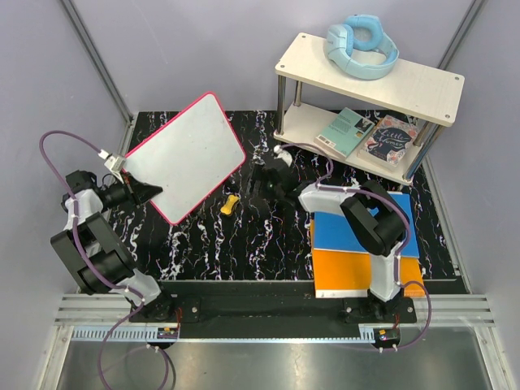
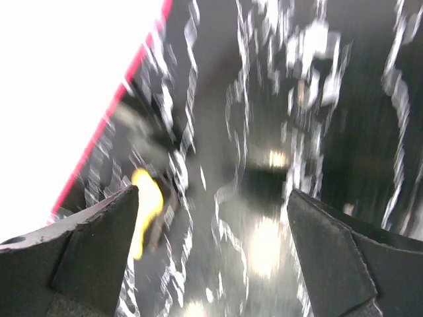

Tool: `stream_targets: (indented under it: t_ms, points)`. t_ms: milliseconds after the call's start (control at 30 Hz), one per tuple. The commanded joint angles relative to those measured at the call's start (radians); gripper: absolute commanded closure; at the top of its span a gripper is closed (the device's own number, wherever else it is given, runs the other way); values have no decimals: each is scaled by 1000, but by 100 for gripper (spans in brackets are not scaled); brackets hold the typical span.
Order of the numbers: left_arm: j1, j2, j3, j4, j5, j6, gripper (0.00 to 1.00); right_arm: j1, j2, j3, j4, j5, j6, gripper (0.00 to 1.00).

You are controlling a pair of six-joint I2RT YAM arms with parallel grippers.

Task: Erase the whiteboard

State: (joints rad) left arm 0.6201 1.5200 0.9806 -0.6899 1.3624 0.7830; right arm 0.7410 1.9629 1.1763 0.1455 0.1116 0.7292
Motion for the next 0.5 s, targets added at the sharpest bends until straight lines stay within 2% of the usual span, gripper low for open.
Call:
stream_targets:
  t_ms: [0,33,133,367,467]
  points:
    - [-33,9,-11,-149,-238,64,100,-115,39,2,317,-232,-21,0]
    - [-33,12,-5,-149,-238,64,100,-138,51,11,397,-263,-11,0]
    - [-34,22,3,-158,-243,65,100,-158,122,81,460,-368,21,0]
    - [-36,39,15,-178,-247,68,100,-163,278,229,549,-502,102,0]
    - [-36,42,23,-189,-249,73,100,-163,330,273,562,-514,130,0]
